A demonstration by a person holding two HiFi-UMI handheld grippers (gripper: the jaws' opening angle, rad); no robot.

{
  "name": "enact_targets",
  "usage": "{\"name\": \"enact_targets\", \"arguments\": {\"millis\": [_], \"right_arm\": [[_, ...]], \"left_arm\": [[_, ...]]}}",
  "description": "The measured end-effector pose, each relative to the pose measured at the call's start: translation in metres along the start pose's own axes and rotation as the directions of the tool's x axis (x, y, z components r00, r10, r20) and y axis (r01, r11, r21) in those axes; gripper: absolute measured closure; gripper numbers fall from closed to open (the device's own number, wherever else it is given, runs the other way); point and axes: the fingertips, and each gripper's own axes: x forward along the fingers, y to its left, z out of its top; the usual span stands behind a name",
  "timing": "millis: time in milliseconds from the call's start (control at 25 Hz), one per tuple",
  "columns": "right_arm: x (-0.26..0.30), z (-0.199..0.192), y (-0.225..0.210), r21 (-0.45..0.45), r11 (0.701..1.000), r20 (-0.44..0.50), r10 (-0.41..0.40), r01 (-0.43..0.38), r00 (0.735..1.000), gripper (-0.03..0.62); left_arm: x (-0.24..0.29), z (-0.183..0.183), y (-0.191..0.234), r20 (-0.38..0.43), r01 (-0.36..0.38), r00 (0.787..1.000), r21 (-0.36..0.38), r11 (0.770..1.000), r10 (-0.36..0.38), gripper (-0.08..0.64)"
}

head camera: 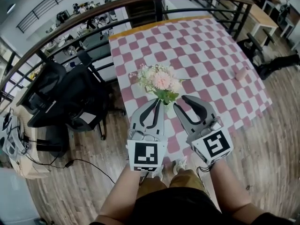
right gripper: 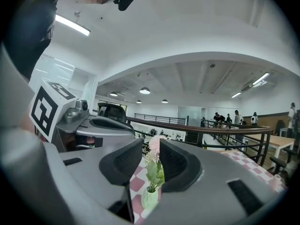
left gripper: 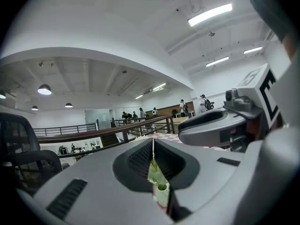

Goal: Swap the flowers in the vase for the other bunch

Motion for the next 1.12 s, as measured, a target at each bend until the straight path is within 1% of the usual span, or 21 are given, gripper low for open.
{"name": "enact_targets", "arguments": {"millis": [80, 160, 280, 480, 600, 720, 840, 1000, 1120], "right_arm": [[-0.003, 0.009, 0.0, -0.016, 1.0, 0.017, -0.01, 0.011, 1.0, 0.481], [-0.006, 0.016, 0.002, -0.032, 0.999, 0.024, -0.012, 0.013, 1.0, 0.489], [-0.007, 0.026, 0.007, -0.044, 0.999, 0.042, -0.004, 0.006, 0.999, 0.492], [-0.01, 0.043, 0.011, -0.046, 0.999, 0.08, 0.007, -0.003, 0.997, 0.501], [-0.012, 0.051, 0.014, -0.038, 0.999, 0.106, 0.03, -0.026, 0.994, 0.535], [-0.012, 0.059, 0.018, -0.014, 0.998, 0.125, 0.065, -0.064, 0.99, 0.548], [-0.014, 0.067, 0.021, -0.016, 0.996, 0.139, 0.087, -0.085, 0.986, 0.56], [-0.014, 0.075, 0.02, -0.023, 0.996, 0.158, 0.089, -0.086, 0.983, 0.56], [-0.014, 0.079, 0.019, -0.054, 0.996, 0.159, 0.073, -0.065, 0.985, 0.56]], "left_arm": [[-0.004, 0.009, 0.0, 0.022, 0.001, 1.0, 0.012, 1.0, -0.001, 0.551], [-0.008, 0.019, 0.0, 0.047, 0.008, 0.999, 0.007, 1.0, -0.008, 0.551], [-0.015, 0.027, -0.001, 0.053, 0.021, 0.998, -0.012, 1.0, -0.021, 0.551], [-0.022, 0.042, 0.0, 0.071, 0.027, 0.997, 0.012, 1.0, -0.028, 0.551], [-0.025, 0.045, 0.001, 0.078, 0.031, 0.996, 0.019, 0.999, -0.032, 0.551], [-0.026, 0.049, 0.002, 0.083, 0.033, 0.996, 0.021, 0.999, -0.035, 0.551], [-0.027, 0.053, 0.002, 0.087, 0.039, 0.995, 0.007, 0.999, -0.04, 0.551], [-0.028, 0.058, 0.003, 0.091, 0.043, 0.995, 0.017, 0.999, -0.044, 0.551], [-0.028, 0.061, 0.006, 0.097, 0.041, 0.994, 0.024, 0.999, -0.043, 0.551]]}}
